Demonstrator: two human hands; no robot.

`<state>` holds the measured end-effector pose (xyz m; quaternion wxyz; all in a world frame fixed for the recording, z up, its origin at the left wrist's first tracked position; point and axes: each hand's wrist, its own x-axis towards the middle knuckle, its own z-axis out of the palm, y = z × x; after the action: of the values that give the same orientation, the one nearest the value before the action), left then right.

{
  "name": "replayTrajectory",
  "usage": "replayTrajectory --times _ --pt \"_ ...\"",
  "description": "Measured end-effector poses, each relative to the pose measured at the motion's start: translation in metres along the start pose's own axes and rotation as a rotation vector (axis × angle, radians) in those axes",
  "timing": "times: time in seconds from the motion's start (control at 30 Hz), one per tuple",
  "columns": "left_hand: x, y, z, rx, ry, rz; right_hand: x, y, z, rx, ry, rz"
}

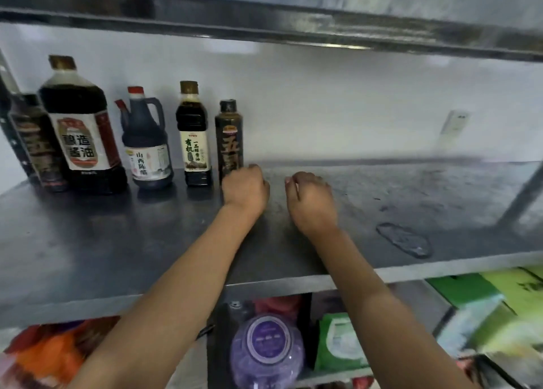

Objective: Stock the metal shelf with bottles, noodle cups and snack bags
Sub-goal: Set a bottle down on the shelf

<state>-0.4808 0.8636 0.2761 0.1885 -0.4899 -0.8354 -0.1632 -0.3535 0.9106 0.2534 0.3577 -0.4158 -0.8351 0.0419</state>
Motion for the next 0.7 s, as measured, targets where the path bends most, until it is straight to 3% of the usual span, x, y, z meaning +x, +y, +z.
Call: replayTrajectory --times 0.13,0.37,0.7 --pt "-0.048 0.035 -0.014 -0.063 0.059 0.182 -0.048 0.004 -0.022 -0.028 0.128 0.12" --pt "-0.155 0.084 -0.006 -0.454 0.202 0.644 -0.186 0.037 -0.091 -0.21 0.33 0.294" --pt "-0.346 0.166 -0.04 -0.659 -0.087 1.122 -0.402 0.018 -0.197 -0.46 0.394 0.661"
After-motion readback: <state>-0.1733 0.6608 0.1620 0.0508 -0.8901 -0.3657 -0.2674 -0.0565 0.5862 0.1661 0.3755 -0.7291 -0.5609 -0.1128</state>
